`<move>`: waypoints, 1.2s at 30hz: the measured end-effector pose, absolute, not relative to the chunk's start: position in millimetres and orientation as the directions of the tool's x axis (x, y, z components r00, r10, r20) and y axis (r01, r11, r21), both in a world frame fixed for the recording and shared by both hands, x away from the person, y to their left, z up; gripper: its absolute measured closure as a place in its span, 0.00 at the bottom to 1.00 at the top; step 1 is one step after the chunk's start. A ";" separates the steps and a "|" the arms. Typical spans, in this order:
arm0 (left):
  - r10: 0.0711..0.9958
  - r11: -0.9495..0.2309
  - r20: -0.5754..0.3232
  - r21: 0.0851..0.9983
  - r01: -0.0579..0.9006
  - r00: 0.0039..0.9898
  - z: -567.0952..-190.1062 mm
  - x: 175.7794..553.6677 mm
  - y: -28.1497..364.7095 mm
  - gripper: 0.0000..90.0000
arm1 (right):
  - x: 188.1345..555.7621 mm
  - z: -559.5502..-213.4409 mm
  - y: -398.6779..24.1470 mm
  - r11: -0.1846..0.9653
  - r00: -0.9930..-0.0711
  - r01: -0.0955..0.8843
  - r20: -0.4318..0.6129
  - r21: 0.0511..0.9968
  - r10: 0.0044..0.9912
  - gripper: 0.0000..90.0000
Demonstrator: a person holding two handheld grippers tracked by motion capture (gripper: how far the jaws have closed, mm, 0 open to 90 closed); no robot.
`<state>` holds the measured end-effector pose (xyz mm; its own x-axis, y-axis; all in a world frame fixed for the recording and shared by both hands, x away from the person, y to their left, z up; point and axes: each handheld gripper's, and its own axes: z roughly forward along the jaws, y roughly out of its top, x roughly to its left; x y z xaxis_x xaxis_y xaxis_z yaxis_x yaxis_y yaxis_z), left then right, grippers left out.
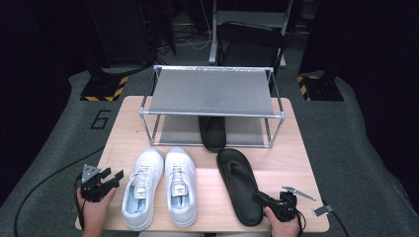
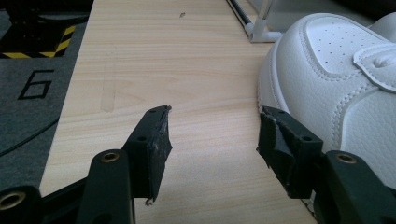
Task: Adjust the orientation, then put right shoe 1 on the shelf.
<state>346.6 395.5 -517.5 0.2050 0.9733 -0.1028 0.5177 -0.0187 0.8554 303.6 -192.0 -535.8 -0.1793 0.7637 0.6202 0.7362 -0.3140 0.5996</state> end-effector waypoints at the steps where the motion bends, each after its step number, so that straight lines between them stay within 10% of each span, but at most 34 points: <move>1: 0.974 -0.019 -0.101 0.856 0.517 0.204 -517.4 346.5 395.6 0.48 | 304.1 -536.7 -191.9 -0.309 -0.189 0.728 0.612 0.612 0.768 0.72; 36: 0.974 -0.016 -0.103 0.857 0.516 0.202 -518.9 347.0 394.1 0.48 | 305.6 -520.9 -204.8 -0.404 -0.128 0.670 0.633 0.623 0.764 0.73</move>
<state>347.0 394.1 -518.9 0.2021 0.9739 -0.1030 0.5156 -0.0164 0.8567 305.6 -204.8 -520.9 -0.1284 0.7636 0.6328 0.6699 -0.4037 0.6231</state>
